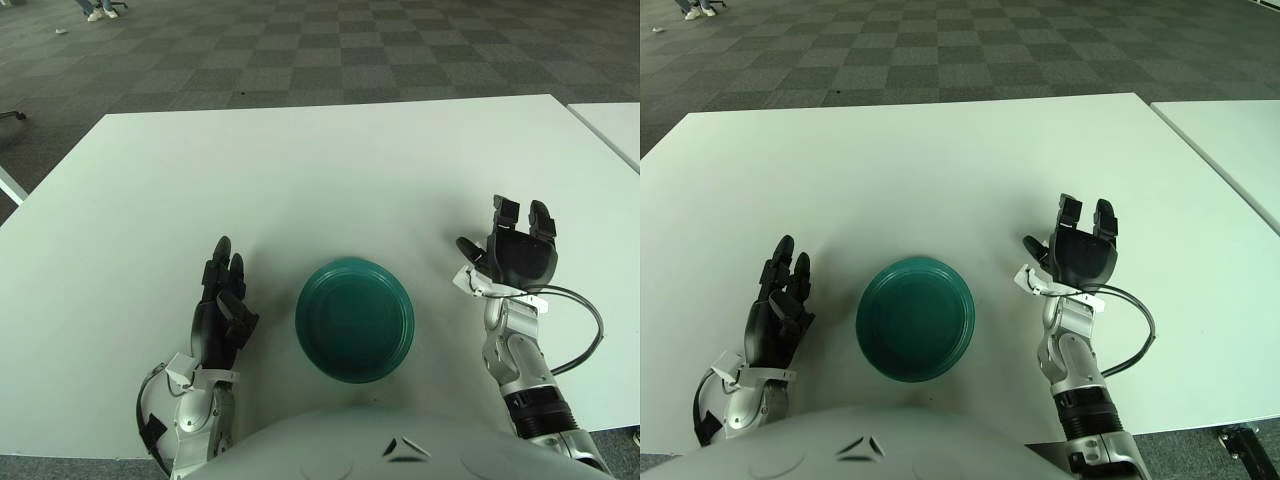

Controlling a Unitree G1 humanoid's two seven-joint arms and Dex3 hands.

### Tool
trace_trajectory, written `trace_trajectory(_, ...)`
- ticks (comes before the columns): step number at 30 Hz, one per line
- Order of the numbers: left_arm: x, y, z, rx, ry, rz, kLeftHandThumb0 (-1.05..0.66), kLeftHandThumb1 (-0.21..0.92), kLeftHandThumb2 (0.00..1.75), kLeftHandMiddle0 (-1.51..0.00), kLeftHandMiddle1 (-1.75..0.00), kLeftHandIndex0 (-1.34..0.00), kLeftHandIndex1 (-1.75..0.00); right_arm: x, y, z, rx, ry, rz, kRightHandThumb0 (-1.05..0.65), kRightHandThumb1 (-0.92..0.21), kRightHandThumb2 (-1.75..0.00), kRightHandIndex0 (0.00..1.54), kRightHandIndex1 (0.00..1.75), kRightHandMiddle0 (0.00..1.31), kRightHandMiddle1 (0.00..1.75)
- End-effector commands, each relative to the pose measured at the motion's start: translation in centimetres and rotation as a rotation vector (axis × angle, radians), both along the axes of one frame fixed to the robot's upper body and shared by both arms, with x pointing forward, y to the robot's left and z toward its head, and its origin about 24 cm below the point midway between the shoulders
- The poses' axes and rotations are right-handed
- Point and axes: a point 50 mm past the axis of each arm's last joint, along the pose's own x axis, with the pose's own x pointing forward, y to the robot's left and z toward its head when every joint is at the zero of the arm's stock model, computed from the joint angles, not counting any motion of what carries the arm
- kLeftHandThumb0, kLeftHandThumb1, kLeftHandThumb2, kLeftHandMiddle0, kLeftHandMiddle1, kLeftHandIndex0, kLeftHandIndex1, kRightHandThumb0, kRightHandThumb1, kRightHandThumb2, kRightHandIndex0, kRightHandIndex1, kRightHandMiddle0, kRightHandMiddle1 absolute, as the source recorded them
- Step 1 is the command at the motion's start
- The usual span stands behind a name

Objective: Put the charger into the plate.

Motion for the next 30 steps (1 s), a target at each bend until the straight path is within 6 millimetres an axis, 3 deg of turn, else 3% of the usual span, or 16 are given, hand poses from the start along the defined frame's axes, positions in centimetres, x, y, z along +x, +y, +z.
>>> trace_trajectory(1,-0.5,0.4,-1.1,-0.003,0.071,-0.007,-1.05,0.92,1.1,0.0,0.0,0.0,-0.21,0.3,-0.1,0.0,0.0,0.015,-0.015,-0.95,-0.92,-0.73,0.26,0.01,0.0,0.58)
trace_trajectory(30,-0.4,0.6,-1.1,-0.033,0.051,0.01,-1.05,0.92,1.07,0.0,0.0,0.0,-0.22,0.8,-0.4,-2.0,0.023,0.17,-0.049,-0.96,-0.92,-0.79,0.24,0.01,0.0,0.56)
